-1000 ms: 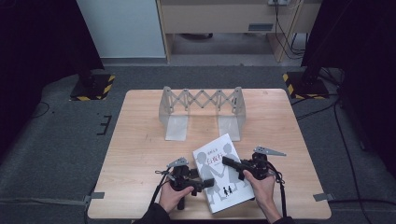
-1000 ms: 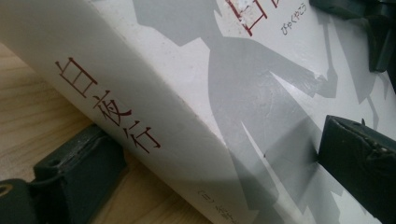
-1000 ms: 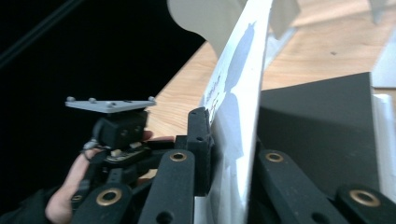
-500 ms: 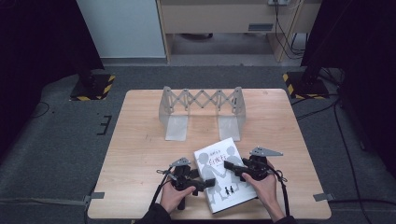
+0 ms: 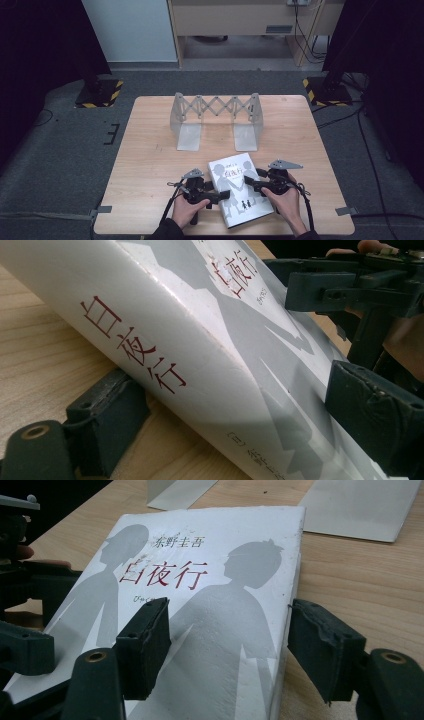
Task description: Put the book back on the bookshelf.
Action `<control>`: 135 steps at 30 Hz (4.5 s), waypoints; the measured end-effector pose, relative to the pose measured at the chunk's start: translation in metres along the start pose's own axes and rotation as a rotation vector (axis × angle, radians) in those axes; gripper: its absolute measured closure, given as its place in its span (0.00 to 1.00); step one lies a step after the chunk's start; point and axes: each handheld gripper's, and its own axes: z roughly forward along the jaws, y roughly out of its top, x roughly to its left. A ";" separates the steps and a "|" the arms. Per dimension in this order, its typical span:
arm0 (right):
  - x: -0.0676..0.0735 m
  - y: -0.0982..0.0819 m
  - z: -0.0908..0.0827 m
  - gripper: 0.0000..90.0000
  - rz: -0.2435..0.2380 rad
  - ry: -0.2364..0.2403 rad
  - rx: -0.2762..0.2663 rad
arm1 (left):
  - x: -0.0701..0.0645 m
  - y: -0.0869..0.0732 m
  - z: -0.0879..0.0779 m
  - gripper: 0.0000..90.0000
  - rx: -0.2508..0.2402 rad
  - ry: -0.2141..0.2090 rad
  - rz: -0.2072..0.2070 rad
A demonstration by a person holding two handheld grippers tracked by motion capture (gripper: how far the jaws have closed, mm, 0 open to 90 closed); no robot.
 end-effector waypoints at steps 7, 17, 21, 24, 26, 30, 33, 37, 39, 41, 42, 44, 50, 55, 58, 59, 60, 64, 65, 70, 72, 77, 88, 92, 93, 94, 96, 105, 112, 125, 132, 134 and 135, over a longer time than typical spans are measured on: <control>-0.007 -0.004 0.003 0.32 0.080 0.027 0.002 | 0.000 0.000 0.000 0.10 -0.006 0.000 -0.006; -0.005 -0.005 0.007 0.34 0.080 0.070 0.013 | 0.003 0.000 0.000 0.13 -0.016 -0.011 -0.027; -0.004 -0.004 0.007 0.35 0.088 0.079 0.016 | 0.004 0.000 -0.001 0.17 -0.022 -0.013 -0.049; -0.003 -0.002 0.006 0.36 0.071 0.074 0.019 | 0.004 0.000 -0.002 0.17 -0.016 -0.013 -0.051; -0.002 -0.002 0.006 0.36 0.069 0.075 0.020 | 0.004 0.001 -0.003 0.17 -0.020 -0.014 -0.047; -0.003 0.000 0.003 0.37 0.080 0.077 -0.002 | 0.002 0.005 -0.006 0.23 -0.064 -0.027 -0.041; -0.003 0.001 0.000 0.39 0.079 0.078 -0.030 | -0.001 0.009 -0.008 0.23 -0.063 -0.017 -0.010; -0.003 0.003 -0.002 0.44 0.067 0.086 -0.058 | -0.001 0.009 -0.007 0.23 -0.059 -0.032 -0.007; -0.001 0.004 -0.002 0.46 0.061 0.100 -0.068 | -0.003 0.008 -0.005 0.23 -0.067 -0.056 -0.011; 0.000 0.005 -0.003 0.47 0.056 0.115 -0.069 | -0.004 0.007 -0.003 0.24 -0.074 -0.067 -0.010; 0.001 0.005 -0.003 0.47 0.055 0.118 -0.071 | -0.004 0.008 -0.003 0.24 -0.076 -0.066 -0.005; 0.001 0.005 -0.004 0.47 0.059 0.112 -0.077 | -0.004 0.008 -0.002 0.24 -0.078 -0.063 -0.007; 0.001 0.004 -0.004 0.50 0.050 0.113 -0.082 | -0.003 0.007 0.004 0.23 -0.073 -0.075 -0.014; 0.002 0.006 -0.003 0.53 0.047 0.132 -0.081 | -0.004 0.007 0.009 0.22 -0.074 -0.085 -0.013; 0.000 0.005 -0.003 0.52 0.060 0.134 -0.078 | -0.004 0.008 0.008 0.25 -0.086 -0.091 -0.032; -0.001 0.005 -0.003 0.52 0.063 0.138 -0.078 | -0.004 0.008 0.008 0.26 -0.088 -0.088 -0.027; -0.001 0.005 -0.003 0.52 0.064 0.142 -0.080 | -0.005 0.008 0.007 0.26 -0.090 -0.086 -0.022; -0.003 0.005 -0.004 0.52 0.090 0.150 -0.082 | -0.005 0.009 0.005 0.31 -0.115 -0.102 -0.034; -0.004 0.005 -0.004 0.52 0.093 0.152 -0.084 | -0.006 0.010 0.005 0.32 -0.121 -0.107 -0.039; -0.007 0.006 -0.009 0.51 0.087 0.133 -0.105 | -0.007 0.012 0.002 0.37 -0.131 -0.125 -0.046; -0.010 0.007 -0.012 0.49 0.087 0.110 -0.118 | -0.008 0.013 0.000 0.38 -0.123 -0.127 -0.038; -0.019 0.007 -0.022 0.47 0.090 0.071 -0.137 | -0.013 0.017 -0.004 0.41 -0.124 -0.136 -0.035; -0.014 0.008 -0.022 0.52 0.088 0.129 -0.157 | -0.010 0.024 -0.013 0.47 -0.128 -0.152 -0.054; -0.021 0.009 -0.028 0.52 0.101 0.100 -0.175 | -0.011 0.029 -0.020 0.49 -0.144 -0.143 -0.044; -0.022 0.008 -0.030 0.51 0.113 0.098 -0.176 | -0.011 0.030 -0.022 0.50 -0.148 -0.141 -0.038; -0.025 0.008 -0.032 0.53 0.109 0.081 -0.178 | -0.011 0.031 -0.024 0.51 -0.152 -0.143 -0.037; -0.027 0.007 -0.032 0.53 0.082 0.037 -0.157 | -0.011 0.033 -0.028 0.52 -0.163 -0.148 -0.038; -0.035 0.003 -0.032 0.49 0.037 -0.075 -0.101 | -0.019 0.042 -0.038 0.57 -0.177 -0.144 -0.004; -0.046 -0.001 -0.034 0.44 -0.003 -0.208 -0.035 | -0.020 0.044 -0.042 0.58 -0.192 -0.139 0.024; -0.065 -0.010 -0.033 0.30 -0.027 -0.332 0.048 | -0.025 0.050 -0.047 0.58 -0.214 -0.112 0.081; -0.071 -0.013 -0.031 0.25 -0.062 -0.386 0.102 | -0.025 0.049 -0.047 0.57 -0.213 -0.116 0.113; -0.071 -0.014 -0.030 0.24 -0.070 -0.393 0.099 | -0.025 0.048 -0.047 0.57 -0.218 -0.114 0.120; -0.071 -0.014 -0.030 0.23 -0.069 -0.393 0.099 | -0.025 0.048 -0.047 0.57 -0.222 -0.114 0.121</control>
